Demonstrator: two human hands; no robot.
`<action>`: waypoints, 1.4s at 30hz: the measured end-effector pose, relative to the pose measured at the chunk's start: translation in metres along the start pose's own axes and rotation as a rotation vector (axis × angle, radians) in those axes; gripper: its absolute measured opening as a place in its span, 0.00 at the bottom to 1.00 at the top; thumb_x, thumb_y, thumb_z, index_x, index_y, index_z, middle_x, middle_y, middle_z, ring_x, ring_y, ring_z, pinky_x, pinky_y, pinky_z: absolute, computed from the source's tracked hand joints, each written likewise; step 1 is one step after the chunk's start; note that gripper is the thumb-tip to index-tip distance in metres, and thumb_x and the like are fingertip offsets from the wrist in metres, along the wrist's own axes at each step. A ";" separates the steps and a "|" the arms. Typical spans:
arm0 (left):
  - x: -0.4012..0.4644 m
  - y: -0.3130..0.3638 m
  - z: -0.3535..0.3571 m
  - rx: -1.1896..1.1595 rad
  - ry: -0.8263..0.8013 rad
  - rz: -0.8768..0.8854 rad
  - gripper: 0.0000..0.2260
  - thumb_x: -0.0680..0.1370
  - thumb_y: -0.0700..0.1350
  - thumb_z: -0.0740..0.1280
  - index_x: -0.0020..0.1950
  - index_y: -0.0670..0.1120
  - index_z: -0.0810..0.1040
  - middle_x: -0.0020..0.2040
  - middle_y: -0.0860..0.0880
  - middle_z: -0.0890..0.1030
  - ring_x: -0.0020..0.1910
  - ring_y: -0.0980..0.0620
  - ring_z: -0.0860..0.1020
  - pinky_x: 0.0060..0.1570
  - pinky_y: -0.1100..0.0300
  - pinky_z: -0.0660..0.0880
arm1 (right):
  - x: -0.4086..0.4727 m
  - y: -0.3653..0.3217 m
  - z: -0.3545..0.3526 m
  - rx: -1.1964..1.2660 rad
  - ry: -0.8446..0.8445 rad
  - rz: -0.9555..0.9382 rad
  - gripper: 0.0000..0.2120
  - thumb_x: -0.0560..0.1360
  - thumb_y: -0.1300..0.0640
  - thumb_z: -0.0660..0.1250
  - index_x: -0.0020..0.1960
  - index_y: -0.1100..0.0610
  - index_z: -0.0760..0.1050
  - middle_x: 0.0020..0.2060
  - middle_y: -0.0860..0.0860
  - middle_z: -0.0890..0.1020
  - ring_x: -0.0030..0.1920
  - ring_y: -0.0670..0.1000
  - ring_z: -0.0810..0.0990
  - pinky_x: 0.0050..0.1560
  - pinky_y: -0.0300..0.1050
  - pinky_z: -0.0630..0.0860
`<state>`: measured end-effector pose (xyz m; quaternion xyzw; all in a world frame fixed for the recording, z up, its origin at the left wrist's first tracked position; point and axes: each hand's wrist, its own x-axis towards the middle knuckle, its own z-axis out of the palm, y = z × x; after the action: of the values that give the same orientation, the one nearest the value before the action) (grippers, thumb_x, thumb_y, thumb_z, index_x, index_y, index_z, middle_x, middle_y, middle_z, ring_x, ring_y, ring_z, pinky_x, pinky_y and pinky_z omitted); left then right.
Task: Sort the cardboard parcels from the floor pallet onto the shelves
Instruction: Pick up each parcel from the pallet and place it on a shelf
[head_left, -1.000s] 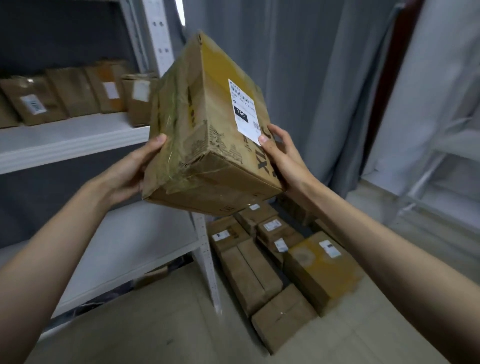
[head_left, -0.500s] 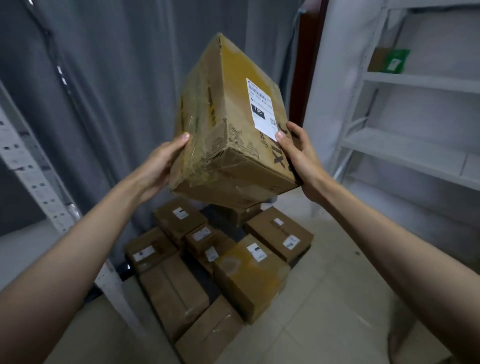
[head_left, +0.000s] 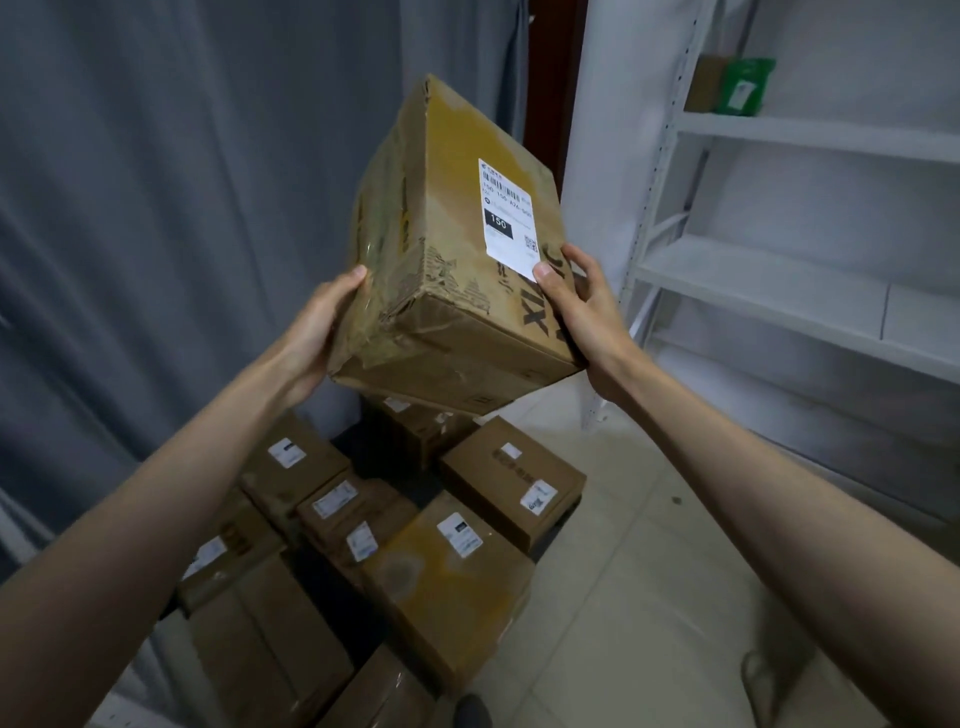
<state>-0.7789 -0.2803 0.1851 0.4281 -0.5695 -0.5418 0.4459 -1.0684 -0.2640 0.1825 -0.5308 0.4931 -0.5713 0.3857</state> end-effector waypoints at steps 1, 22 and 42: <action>0.018 -0.006 0.000 0.006 0.005 -0.004 0.20 0.80 0.64 0.61 0.61 0.55 0.84 0.59 0.46 0.85 0.57 0.47 0.84 0.50 0.57 0.81 | 0.016 0.009 -0.001 0.003 -0.001 0.008 0.33 0.77 0.42 0.71 0.77 0.45 0.61 0.68 0.51 0.75 0.56 0.48 0.84 0.53 0.44 0.83; 0.311 -0.160 -0.013 0.044 0.219 -0.183 0.14 0.80 0.59 0.67 0.63 0.58 0.73 0.65 0.49 0.76 0.63 0.48 0.77 0.59 0.53 0.77 | 0.269 0.159 -0.016 0.137 -0.065 0.327 0.37 0.75 0.52 0.75 0.78 0.46 0.60 0.69 0.52 0.75 0.56 0.52 0.85 0.51 0.49 0.84; 0.413 -0.310 0.011 -0.229 0.809 -0.655 0.27 0.69 0.66 0.69 0.62 0.53 0.73 0.62 0.49 0.78 0.61 0.49 0.78 0.65 0.51 0.74 | 0.500 0.413 0.071 -0.110 -0.742 0.534 0.22 0.74 0.45 0.75 0.63 0.31 0.71 0.58 0.38 0.83 0.58 0.47 0.84 0.51 0.44 0.82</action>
<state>-0.8856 -0.6925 -0.1068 0.7071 -0.1257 -0.5028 0.4811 -1.1024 -0.8463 -0.1095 -0.5734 0.4709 -0.1961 0.6411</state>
